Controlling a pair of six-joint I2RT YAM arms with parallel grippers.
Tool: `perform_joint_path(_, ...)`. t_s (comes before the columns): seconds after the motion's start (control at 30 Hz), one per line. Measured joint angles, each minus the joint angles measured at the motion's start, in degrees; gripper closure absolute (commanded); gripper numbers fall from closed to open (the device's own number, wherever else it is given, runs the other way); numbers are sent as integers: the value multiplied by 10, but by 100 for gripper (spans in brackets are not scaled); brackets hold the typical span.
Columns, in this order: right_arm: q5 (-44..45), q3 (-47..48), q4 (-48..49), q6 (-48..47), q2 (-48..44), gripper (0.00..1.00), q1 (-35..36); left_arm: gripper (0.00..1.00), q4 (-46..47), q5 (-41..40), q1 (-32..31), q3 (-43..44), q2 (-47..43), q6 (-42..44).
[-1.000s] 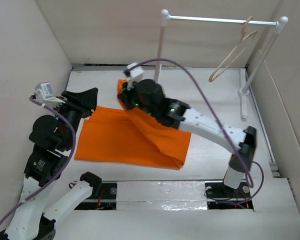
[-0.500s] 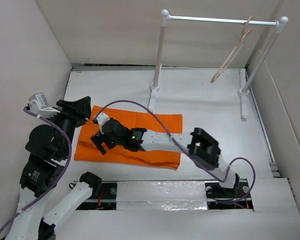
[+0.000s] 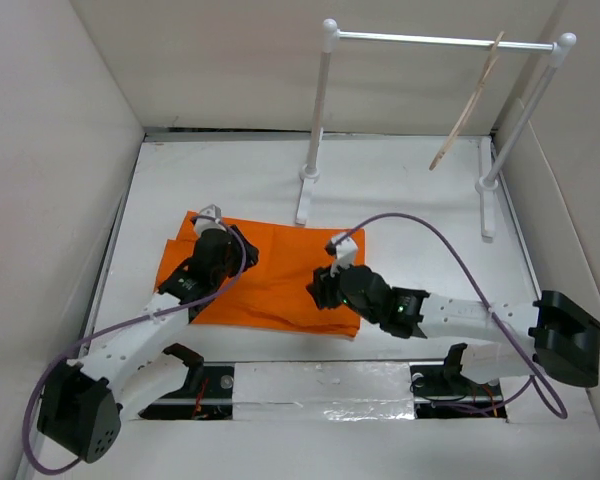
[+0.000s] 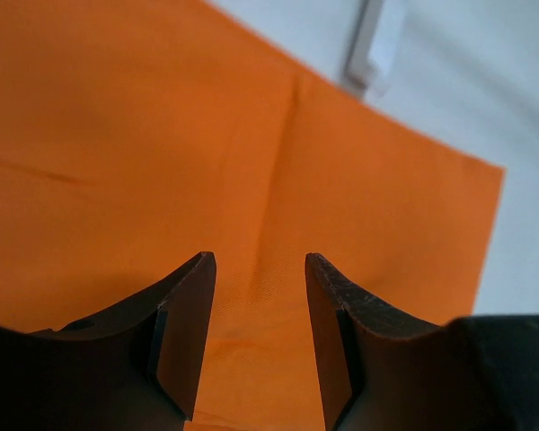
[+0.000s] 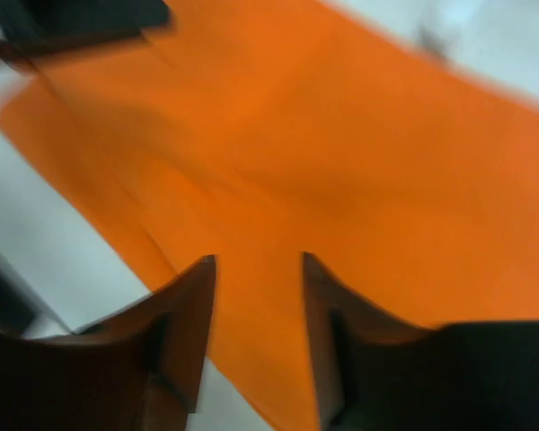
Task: Place the trousers on the hanger
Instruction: Fold the trousers at the center of the board, then pick up the hanger from the clothesline.
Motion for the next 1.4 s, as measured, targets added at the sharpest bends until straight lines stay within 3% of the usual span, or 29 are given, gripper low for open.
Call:
perform_joint_path(0.03, 7, -35, -12, 15, -6, 29, -1, 58, 14, 7, 0, -24, 14, -10)
perform_joint_path(0.13, 24, -117, -37, 51, -26, 19, -25, 57, 48, 11, 2, -79, 23, -40)
perform_joint_path(0.3, 29, -154, -38, 84, -39, 19, -90, 55, 104, 8, 37, -118, 25, -71)
perform_joint_path(0.37, 21, -154, -15, 89, -19, 27, -118, 55, 125, 9, 59, -133, 26, -78)
perform_joint_path(0.4, 14, -154, -4, 89, -5, 36, -131, 55, 133, 12, 73, -141, 28, -82)
perform_joint_path(0.43, 5, -154, 7, 87, 11, 47, -145, 55, 137, 16, 88, -150, 30, -85)
perform_joint_path(0.47, -5, -154, 20, 86, 28, 67, -156, 55, 140, 20, 101, -159, 30, -87)
perform_joint_path(0.53, -23, -153, 45, 81, 59, 87, -179, 55, 143, 26, 130, -179, 26, -93)
perform_joint_path(0.63, -53, -134, 72, 66, 85, 98, -213, 55, 142, 30, 155, -202, -10, -103)
perform_joint_path(0.7, -81, -113, 80, 51, 103, 95, -248, 55, 129, 28, 163, -214, -55, -106)
perform_joint_path(0.83, -107, -76, 76, 25, 109, 48, -298, 56, 101, 25, 169, -218, -134, -106)
perform_joint_path(0.87, -110, -71, 74, 19, 103, 28, -306, 57, 97, 27, 169, -218, -150, -106)
perform_joint_path(0.93, -112, -68, 68, 8, 78, 19, -317, 59, 89, 36, 169, -217, -174, -102)
perform_joint_path(1.0, -112, -69, 47, -1, 37, 14, -321, 70, 83, 46, 164, -211, -187, -98)
perform_joint_path(1.03, -113, -69, 39, -5, 14, 14, -320, 80, 82, 51, 161, -208, -189, -97)
perform_joint_path(1.07, -114, -69, 28, -8, -14, 15, -318, 100, 81, 57, 150, -197, -188, -93)
perform_joint_path(1.1, -114, -68, 16, -11, -45, 19, -313, 100, 83, 66, 143, -186, -183, -92)
perform_joint_path(1.13, -114, -66, 2, -17, -76, 29, -305, 100, 87, 75, 138, -173, -176, -86)
perform_joint_path(1.17, -114, -55, -19, -26, -106, 65, -295, 100, 95, 91, 134, -159, -163, -81)
perform_joint_path(1.23, -114, -12, -60, -44, -149, 93, -276, 100, 125, 121, 133, -134, -138, -77)
perform_joint_path(1.27, -115, 23, -83, -54, -162, 100, -268, 100, 142, 137, 133, -123, -121, -75)
perform_joint_path(1.4, -85, 179, -142, -95, -178, 100, -271, 100, 204, 189, 131, -98, -68, -63)
